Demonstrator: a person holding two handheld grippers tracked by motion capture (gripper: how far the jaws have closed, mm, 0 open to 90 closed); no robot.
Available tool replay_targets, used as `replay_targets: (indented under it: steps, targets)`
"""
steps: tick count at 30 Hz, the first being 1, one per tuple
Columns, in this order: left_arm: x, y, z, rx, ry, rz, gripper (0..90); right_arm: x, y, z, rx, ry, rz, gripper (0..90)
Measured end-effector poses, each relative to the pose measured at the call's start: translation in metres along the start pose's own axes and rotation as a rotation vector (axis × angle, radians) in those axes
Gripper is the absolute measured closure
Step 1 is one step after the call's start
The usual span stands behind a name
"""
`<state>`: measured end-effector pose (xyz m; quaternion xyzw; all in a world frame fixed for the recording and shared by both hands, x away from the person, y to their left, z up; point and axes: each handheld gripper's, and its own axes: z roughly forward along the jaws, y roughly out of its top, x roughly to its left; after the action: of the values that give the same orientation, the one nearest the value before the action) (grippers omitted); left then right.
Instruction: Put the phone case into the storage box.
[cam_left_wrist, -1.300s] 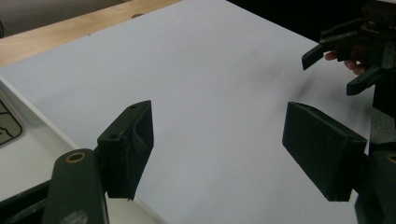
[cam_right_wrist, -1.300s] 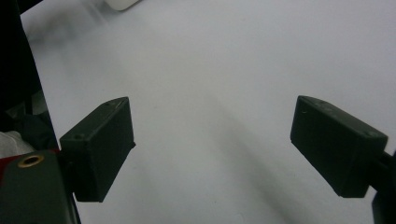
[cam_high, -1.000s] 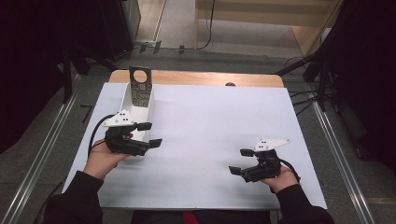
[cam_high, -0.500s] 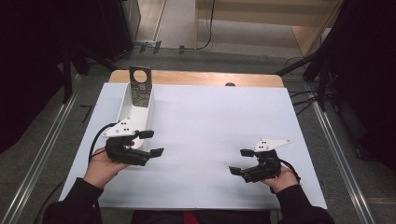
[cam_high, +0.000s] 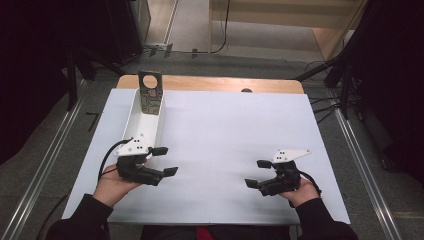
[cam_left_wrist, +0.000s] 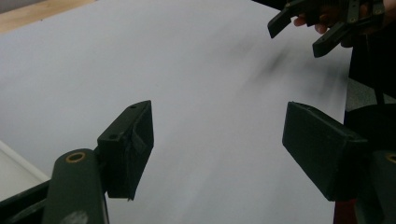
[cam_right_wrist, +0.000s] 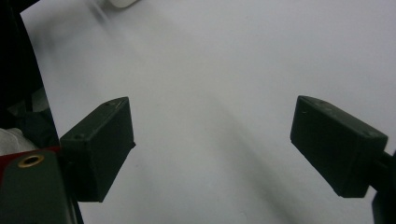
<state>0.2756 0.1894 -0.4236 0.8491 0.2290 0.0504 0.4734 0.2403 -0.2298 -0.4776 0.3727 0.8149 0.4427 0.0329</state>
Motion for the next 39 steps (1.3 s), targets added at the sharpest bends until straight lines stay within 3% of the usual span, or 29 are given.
replay_targets:
  steps: [16, 39]
  targets:
    - [-0.004, -0.016, 0.005, 0.045, -0.006, 0.022, 24.6, 0.000, 0.000, -0.001, -0.005, 0.000, -0.005, 12.6]
    - [-0.006, -0.026, 0.011, 0.088, -0.018, 0.044, 24.6, 0.000, 0.000, 0.000, -0.005, 0.000, -0.008, 12.6]
